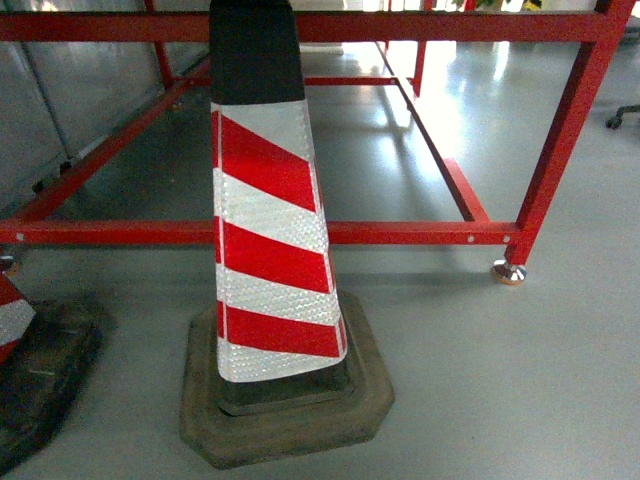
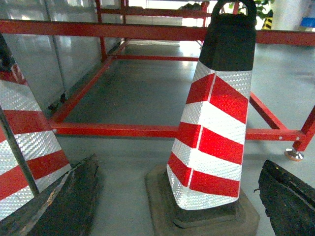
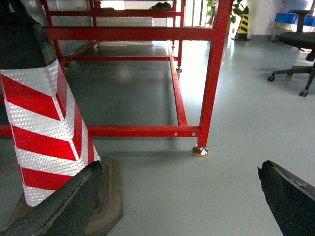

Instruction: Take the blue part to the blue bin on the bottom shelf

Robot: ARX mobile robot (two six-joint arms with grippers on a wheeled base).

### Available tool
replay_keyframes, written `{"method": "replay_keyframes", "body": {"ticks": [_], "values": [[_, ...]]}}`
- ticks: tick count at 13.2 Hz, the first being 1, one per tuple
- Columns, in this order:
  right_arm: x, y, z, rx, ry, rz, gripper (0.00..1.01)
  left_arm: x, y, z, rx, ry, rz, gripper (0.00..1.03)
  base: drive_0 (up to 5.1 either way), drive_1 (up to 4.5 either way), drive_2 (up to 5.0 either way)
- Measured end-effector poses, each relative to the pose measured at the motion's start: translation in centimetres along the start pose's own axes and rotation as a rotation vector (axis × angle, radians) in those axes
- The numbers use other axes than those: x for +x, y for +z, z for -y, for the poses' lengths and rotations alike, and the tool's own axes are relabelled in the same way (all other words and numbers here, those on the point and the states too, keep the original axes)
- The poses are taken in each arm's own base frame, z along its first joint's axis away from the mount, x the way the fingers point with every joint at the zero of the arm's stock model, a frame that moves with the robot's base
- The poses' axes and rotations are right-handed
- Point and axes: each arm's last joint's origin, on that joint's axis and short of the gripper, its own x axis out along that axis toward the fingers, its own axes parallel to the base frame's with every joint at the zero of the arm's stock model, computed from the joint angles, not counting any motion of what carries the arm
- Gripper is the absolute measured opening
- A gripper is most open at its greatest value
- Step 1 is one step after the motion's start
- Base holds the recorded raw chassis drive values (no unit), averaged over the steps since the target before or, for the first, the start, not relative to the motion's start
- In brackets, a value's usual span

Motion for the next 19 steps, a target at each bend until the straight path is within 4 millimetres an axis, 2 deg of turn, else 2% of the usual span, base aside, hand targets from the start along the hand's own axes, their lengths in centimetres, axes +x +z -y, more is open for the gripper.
{"method": "replay_keyframes", "body": {"ticks": [19], "values": [[0.00, 0.00, 0.00, 0.000, 0.000, 0.000, 0.98, 0.00, 0.00, 0.00, 0.000, 0.000, 0.000, 0.98, 0.0, 0.00, 0.0]]}}
